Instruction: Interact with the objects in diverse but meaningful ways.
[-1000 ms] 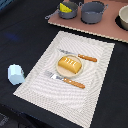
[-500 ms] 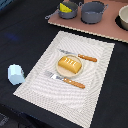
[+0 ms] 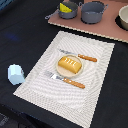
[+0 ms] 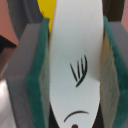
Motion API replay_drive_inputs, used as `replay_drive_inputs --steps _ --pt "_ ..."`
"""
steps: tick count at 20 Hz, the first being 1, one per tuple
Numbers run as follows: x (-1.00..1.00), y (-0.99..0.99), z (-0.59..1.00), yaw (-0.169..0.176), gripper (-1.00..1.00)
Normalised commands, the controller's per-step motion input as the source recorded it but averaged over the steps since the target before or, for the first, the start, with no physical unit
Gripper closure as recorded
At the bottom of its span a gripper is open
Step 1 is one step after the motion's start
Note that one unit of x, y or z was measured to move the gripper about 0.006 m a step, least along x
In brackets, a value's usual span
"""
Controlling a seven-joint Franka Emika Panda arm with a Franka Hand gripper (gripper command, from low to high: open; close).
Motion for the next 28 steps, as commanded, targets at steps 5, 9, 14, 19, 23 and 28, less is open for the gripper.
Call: replay_drive_inputs --steps 5,9,14,19,23,28 --pt "0.01 0.01 -0.27 0.009 1.00" --pt "0.03 0.00 -0.26 0.001 1.00" --pt "0.02 0.00 -0.24 0.000 1.00" --pt "0.00 0.00 -0.20 0.000 -1.00" --pt "0.02 0.00 -0.09 0.000 -1.00" --pt "0.08 0.00 0.00 -0.012 -1.00"
